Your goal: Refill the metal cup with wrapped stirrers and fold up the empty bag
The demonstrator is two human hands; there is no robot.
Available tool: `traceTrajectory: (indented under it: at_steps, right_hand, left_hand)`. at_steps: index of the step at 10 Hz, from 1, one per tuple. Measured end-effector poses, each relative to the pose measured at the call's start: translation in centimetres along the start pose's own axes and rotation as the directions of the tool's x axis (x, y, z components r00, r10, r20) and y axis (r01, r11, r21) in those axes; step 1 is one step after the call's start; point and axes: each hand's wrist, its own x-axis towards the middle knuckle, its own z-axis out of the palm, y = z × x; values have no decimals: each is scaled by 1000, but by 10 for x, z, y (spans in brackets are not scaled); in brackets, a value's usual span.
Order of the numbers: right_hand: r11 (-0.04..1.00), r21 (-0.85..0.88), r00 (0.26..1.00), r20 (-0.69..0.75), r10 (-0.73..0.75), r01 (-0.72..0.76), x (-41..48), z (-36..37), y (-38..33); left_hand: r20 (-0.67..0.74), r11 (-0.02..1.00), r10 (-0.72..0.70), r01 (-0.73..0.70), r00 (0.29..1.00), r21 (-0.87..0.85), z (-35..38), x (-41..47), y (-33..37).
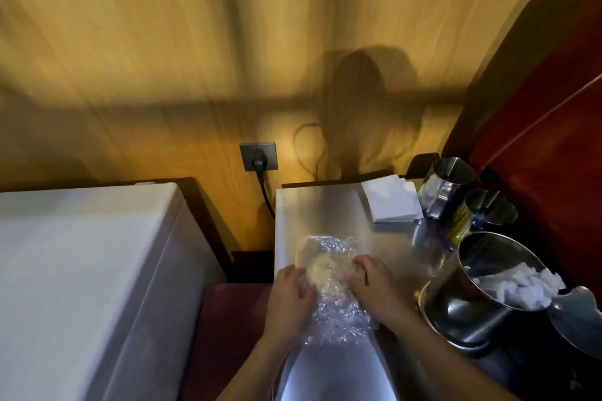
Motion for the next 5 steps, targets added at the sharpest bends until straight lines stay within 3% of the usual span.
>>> traceTrajectory:
  at_steps: [1,2,5]
  right_hand:
    - [974,-224,997,-51,-52,39,2,9,6]
    - [944,-326,994,-66,-83,58,4,12,11]
    - [901,-410,988,0,-157,143,18,-32,-34]
  left_hand:
    - [45,958,146,-153,988,244,5,2,-7]
    - [49,898,210,-213,976,384,8,2,-15]
    - [-3,819,290,-247,957,518,-23,20,17]
